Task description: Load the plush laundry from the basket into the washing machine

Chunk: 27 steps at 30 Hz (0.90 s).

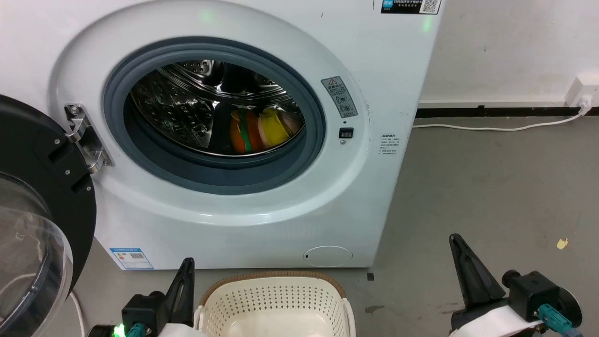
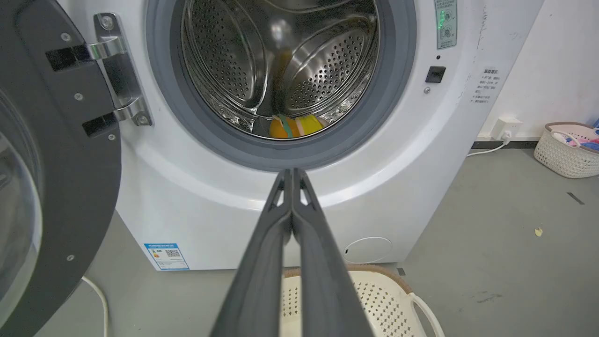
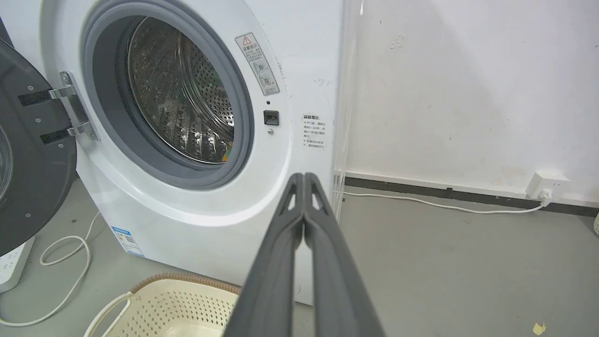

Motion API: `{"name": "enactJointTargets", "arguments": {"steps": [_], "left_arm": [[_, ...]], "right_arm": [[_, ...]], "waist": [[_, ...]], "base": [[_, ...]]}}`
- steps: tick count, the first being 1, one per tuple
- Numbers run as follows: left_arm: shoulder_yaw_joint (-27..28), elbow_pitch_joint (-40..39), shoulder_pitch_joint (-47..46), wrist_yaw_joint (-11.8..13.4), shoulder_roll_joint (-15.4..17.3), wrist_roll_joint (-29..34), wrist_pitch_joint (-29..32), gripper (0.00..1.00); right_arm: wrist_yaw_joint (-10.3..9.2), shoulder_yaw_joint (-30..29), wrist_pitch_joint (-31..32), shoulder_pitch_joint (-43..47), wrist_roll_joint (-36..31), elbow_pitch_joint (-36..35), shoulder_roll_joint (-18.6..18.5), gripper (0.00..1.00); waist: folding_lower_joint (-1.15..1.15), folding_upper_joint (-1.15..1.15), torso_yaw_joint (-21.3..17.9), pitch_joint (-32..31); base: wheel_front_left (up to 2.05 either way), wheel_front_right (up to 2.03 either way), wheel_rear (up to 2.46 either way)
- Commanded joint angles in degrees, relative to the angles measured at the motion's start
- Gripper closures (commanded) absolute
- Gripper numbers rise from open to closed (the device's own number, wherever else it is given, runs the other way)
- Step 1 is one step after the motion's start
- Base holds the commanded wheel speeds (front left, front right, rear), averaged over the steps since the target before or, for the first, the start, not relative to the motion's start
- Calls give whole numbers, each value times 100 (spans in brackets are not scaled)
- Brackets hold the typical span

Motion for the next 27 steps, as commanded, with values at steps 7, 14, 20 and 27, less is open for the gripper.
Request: {"name": "enactJointTargets", "arguments": {"steps": [7,14,20,27], "left_arm": [[34,-75,-107,26,-20,81,95,100],[61,-124,-129,30,-37,135,177,100],[84,-166,-148,33,-52,182,247,100],[111,-216,-171,37,-69,236,329,100]], "right_arm": [[1,-28,82,-63,-65,-48,0,100],[2,-49,164,-74,-96,-61,0,100],[2,-67,235,-82,-123,-73,0,100],[2,-89,317,-93,-154,-87,0,100]], "waist": [[0,0,-8,3],[0,0,-17,6],[0,0,-25,9],[0,0,-34,12]], "base": [[0,0,0],[0,0,0],[0,0,0],[0,0,0]]}}
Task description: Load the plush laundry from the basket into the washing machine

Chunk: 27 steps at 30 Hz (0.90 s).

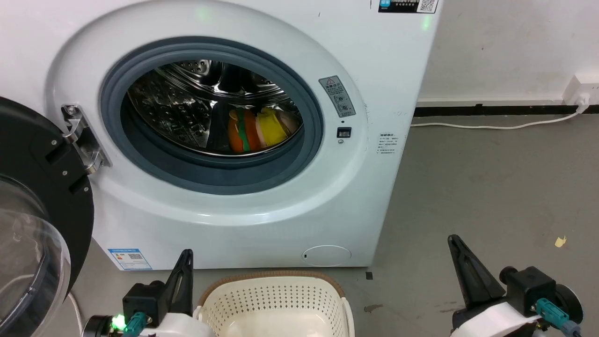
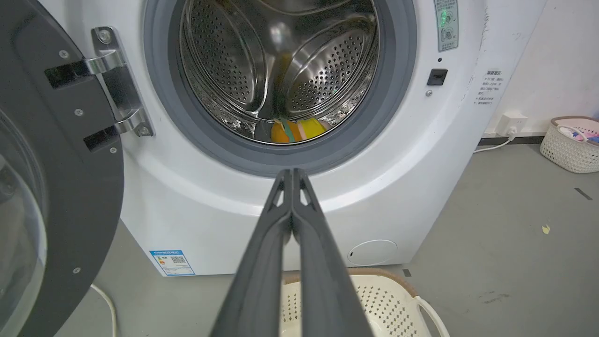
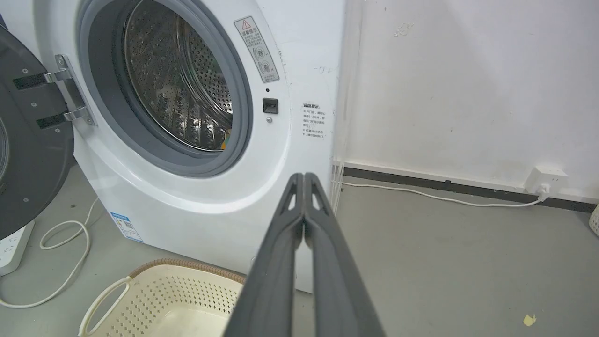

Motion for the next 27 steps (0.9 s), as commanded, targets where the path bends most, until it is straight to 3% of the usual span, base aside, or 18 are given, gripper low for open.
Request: {"name": "enactJointTargets", "arguments": {"steps": [1,27], "left_arm": [[36,-45,-68,31,-20,64,40,100],[137,-228,-151,45,-84,265,344,100]], "right_arm": [[2,-27,38,-71,-55,-36,0,100],[3,-106,344,-110,-170,-87,1,100]], "waist": [[0,0,-2,1],[0,0,-36,13]], "base": [[0,0,0],[0,0,0]]}}
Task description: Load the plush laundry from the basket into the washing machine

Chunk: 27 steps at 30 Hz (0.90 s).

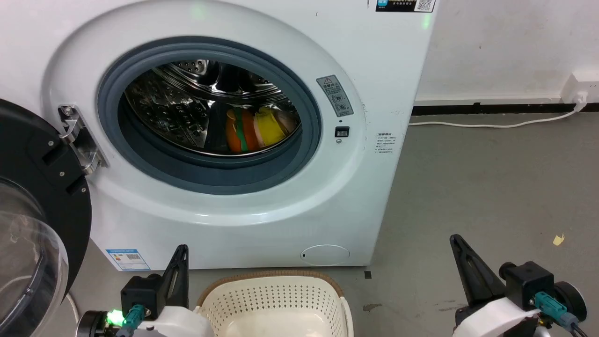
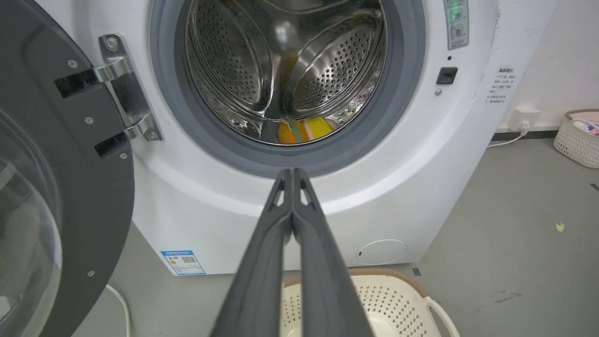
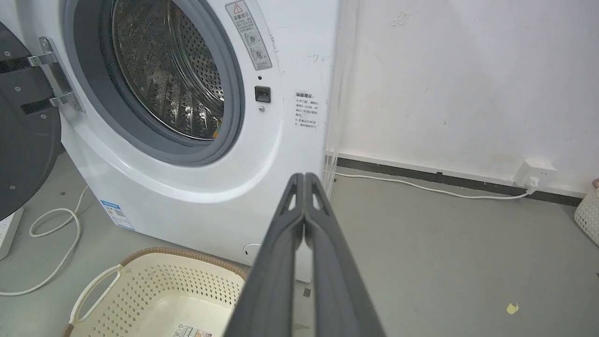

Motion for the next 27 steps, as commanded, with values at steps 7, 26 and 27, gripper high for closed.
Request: {"name": "enactJointTargets", "arguments": {"steps": [7,26,27], "left_arm": [[44,-90,-134,7,-55,100,104,100],[114,-217,-191,16,-99,239,314,100],[117,-224,-194,17,-101,246,326,100]], "right_arm": [[3,-39,112,-89,-67,-55,1,100],[3,-93,323,-115,-147,-90,1,100],[3,-96,334,-117,-151,-92,1,100]], "waist": [[0,0,-10,4],[0,0,-33,12],[0,0,-35,12]], "base": [[0,0,0],[0,0,0],[0,0,0]]}}
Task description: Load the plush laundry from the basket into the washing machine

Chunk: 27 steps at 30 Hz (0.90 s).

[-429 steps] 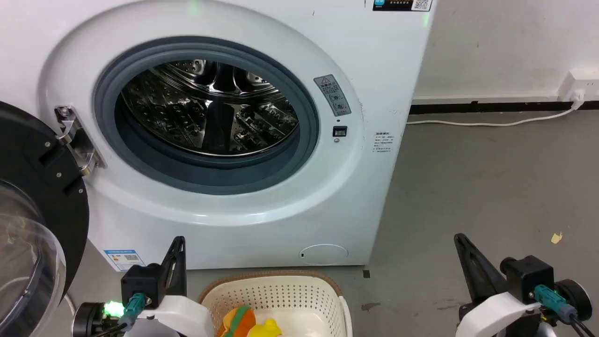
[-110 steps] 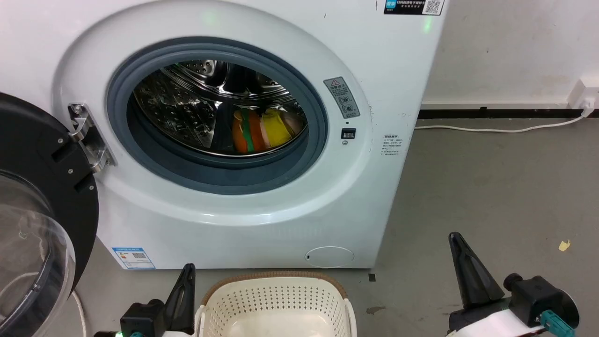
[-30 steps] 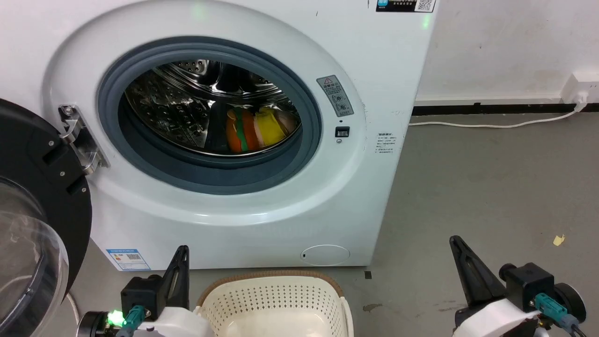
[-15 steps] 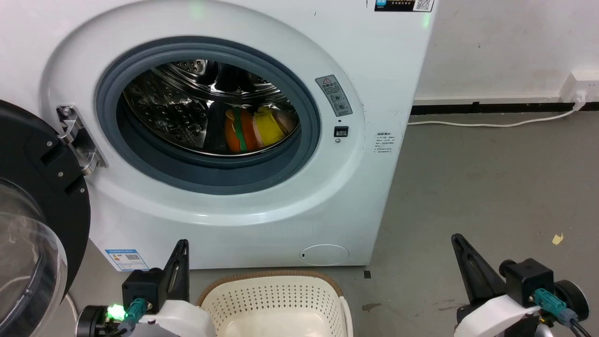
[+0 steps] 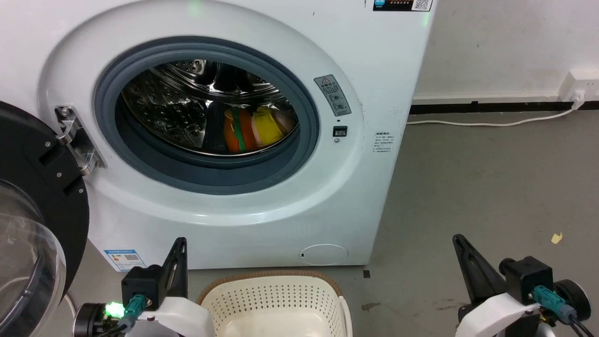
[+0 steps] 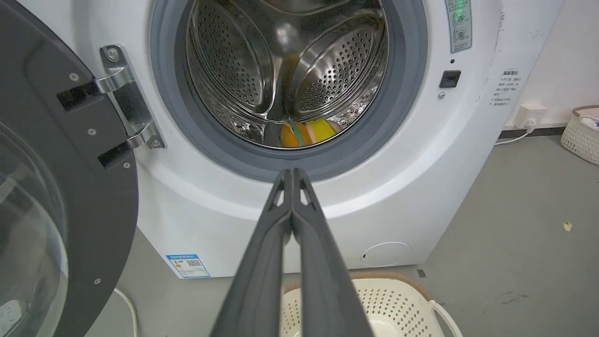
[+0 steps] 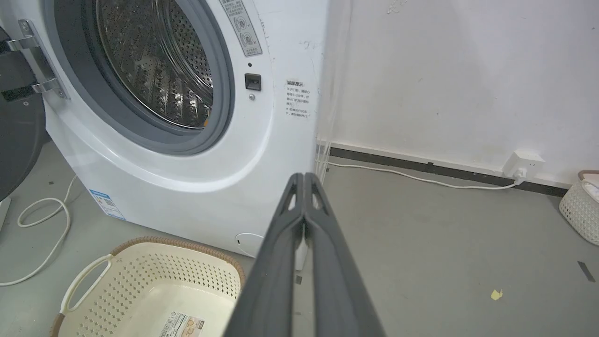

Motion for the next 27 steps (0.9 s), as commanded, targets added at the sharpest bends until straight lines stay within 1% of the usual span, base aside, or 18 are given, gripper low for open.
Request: {"name": "enactJointTargets", "arguments": {"steps": [1,27], "left_arm": [[32,-46,-104,16,-10,48,30,100],[38,-57,-108,17,-14,59,47,100]], "right_arm": [[3,-20,35,-74,-39,-39,1,100],[3,-25,52,-77,-46,-42,1,100]], "waist": [[0,0,-2,1],[0,0,-4,1]], "base": [[0,0,0],[0,0,0]]}}
